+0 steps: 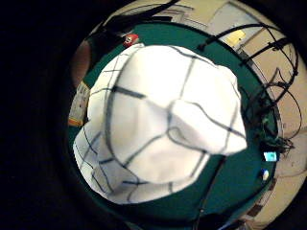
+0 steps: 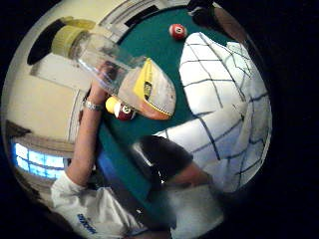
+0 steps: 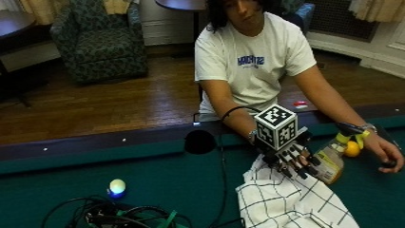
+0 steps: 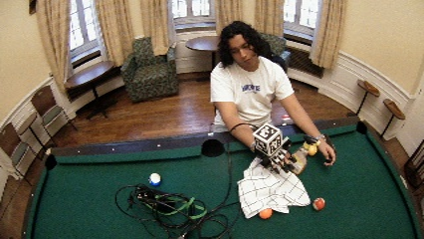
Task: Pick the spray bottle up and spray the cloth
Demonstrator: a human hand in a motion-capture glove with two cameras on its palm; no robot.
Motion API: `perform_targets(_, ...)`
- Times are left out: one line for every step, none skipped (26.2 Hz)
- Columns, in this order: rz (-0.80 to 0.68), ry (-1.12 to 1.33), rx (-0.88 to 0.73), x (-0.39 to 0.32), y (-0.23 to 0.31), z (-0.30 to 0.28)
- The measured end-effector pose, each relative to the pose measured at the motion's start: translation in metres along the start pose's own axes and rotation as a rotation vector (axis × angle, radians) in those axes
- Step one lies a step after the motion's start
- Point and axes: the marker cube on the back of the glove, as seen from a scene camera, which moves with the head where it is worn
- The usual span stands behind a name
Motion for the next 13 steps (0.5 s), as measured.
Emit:
perform_targets(0.018, 0.003, -0.006, 0.003, 0.003, -0.002)
perform_targets(0.037, 0.002, -0.010, 0.006, 0.007, -0.003)
perform_targets(0.057, -0.003, -0.011, 0.009, 0.010, -0.005)
perform_targets(0.077, -0.009, -0.010, 0.011, 0.014, -0.006)
perform_targets(0.098, -0.015, -0.009, 0.013, 0.018, -0.006)
perform_targets(0.117, -0.018, -0.009, 0.013, 0.021, -0.006)
perform_targets(0.134, -0.019, -0.009, 0.014, 0.023, -0.005)
perform_targets(0.148, -0.014, -0.010, 0.014, 0.026, -0.004)
perform_targets(0.161, -0.004, -0.015, 0.015, 0.028, -0.003)
perform_targets(0.172, 0.011, -0.024, 0.015, 0.030, -0.002)
perform_targets(0.182, 0.031, -0.037, 0.015, 0.032, -0.001)
perform_targets(0.190, 0.056, -0.055, 0.015, 0.034, 0.000)
perform_targets(0.198, 0.082, -0.077, 0.015, 0.037, 0.001)
